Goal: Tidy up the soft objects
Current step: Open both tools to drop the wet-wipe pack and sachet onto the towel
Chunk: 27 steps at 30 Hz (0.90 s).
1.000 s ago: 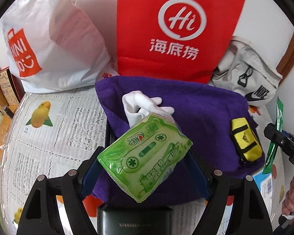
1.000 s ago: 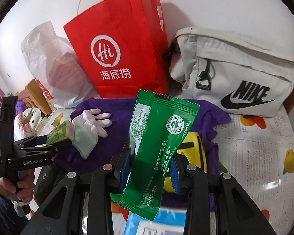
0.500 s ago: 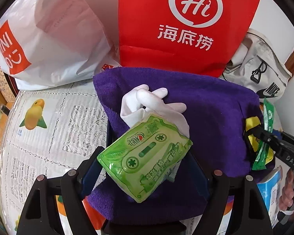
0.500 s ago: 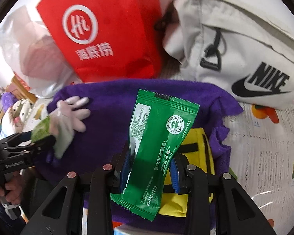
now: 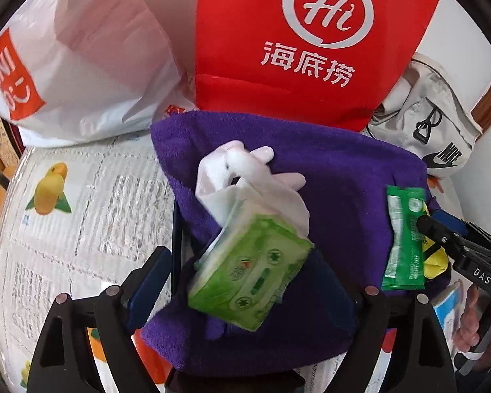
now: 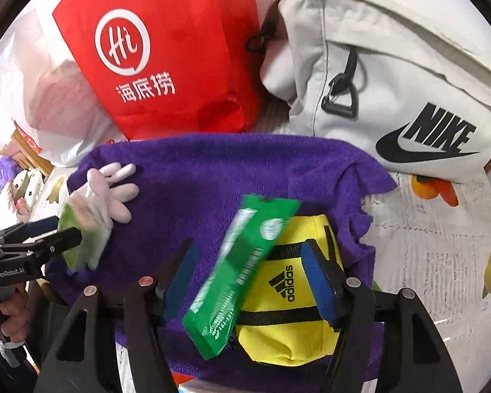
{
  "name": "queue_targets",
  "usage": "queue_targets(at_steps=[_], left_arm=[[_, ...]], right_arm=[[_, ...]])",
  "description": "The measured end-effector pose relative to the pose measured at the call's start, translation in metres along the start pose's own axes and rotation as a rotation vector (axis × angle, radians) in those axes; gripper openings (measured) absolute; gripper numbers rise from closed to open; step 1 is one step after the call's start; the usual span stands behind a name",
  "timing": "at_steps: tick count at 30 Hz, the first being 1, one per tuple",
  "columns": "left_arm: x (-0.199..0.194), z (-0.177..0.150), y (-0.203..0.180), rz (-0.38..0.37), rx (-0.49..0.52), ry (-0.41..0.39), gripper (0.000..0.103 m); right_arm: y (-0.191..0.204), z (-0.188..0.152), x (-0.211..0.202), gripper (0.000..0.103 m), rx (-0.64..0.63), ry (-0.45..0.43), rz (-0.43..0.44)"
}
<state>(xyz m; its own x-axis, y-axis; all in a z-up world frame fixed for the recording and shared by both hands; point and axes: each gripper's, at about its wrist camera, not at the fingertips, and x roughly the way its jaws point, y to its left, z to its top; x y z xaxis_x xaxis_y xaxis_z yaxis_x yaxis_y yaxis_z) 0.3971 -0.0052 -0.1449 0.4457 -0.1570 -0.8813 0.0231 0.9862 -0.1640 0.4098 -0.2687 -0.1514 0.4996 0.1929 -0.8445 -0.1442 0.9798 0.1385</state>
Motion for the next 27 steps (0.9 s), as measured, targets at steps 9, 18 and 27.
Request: queue_targets(at_steps=[9, 18, 27], left_arm=[[-0.028, -0.015, 0.007, 0.022, -0.011, -0.024, 0.087], [-0.086, -0.051, 0.018, -0.015, -0.023, -0.12, 0.087], [-0.138, -0.104, 0.019, 0.012, -0.003, -0.147, 0.087]], right_arm=[[0.003, -0.014, -0.045, 0.065, 0.019, -0.114, 0.005], [0.024, -0.063, -0.109, 0.068, 0.005, -0.196, 0.022], [0.039, -0.127, -0.166, 0.071, 0.056, -0.204, 0.09]])
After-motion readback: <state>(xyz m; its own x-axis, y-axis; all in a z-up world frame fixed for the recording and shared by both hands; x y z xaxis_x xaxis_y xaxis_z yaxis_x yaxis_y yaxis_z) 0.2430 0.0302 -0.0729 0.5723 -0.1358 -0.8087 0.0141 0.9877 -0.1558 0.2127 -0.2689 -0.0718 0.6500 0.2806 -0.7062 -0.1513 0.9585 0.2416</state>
